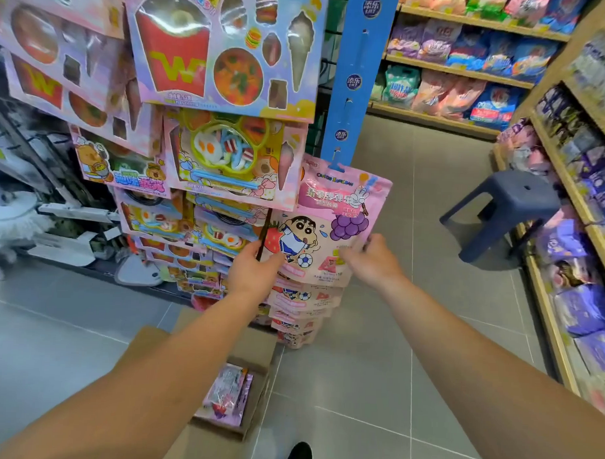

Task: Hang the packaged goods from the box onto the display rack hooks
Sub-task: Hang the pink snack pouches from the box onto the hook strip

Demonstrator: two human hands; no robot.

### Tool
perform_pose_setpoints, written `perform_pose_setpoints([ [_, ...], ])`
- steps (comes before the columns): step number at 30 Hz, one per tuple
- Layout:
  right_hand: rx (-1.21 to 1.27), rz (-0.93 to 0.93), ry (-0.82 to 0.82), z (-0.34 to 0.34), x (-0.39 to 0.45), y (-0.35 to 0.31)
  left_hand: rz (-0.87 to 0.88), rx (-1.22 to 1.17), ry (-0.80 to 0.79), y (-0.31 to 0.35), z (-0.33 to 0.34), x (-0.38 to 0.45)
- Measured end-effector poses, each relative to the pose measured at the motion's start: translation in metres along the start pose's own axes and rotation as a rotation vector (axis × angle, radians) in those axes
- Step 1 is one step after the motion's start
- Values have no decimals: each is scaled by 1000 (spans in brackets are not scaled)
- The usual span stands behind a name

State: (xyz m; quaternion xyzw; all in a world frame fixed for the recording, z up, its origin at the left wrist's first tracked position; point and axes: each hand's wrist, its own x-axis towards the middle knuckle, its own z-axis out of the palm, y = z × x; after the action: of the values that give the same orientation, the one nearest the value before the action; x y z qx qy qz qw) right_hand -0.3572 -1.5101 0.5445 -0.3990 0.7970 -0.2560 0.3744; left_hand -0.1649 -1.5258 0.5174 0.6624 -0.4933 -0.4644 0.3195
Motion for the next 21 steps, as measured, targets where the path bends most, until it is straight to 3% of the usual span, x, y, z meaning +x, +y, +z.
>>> perform_pose_setpoints([
  [10, -90, 70, 4, 78, -75, 23, 35, 31, -195, -50, -49, -8],
  [21, -232, 166, -191, 265, -131, 36, -166, 178, -405, -195, -150, 15],
])
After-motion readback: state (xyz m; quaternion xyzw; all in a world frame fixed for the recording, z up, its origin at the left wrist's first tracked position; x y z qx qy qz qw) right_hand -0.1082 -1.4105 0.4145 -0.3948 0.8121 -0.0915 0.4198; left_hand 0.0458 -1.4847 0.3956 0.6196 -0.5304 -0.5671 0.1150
